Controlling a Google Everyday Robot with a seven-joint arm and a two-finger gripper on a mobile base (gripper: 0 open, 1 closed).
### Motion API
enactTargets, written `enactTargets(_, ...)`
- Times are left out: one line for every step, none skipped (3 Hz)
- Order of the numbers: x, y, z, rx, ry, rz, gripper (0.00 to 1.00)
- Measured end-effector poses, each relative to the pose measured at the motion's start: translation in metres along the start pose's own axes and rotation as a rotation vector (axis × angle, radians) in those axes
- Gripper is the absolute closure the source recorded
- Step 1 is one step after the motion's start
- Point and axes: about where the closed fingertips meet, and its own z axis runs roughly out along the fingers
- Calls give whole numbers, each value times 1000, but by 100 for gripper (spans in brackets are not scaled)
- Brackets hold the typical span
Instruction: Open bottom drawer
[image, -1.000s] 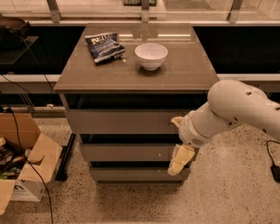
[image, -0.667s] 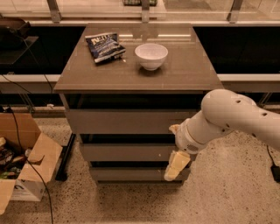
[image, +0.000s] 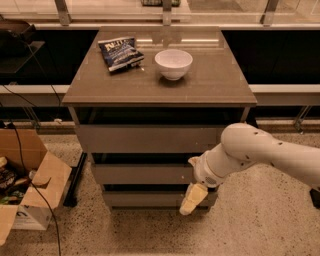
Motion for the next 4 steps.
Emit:
enactTargets(9, -8, 43, -22, -11, 17, 0)
enactTargets(9, -8, 43, -22, -11, 18, 0)
enactTargets(14, -12, 70, -32, -11, 61, 0)
enactTargets(20, -23, 110, -56, -49, 107, 0)
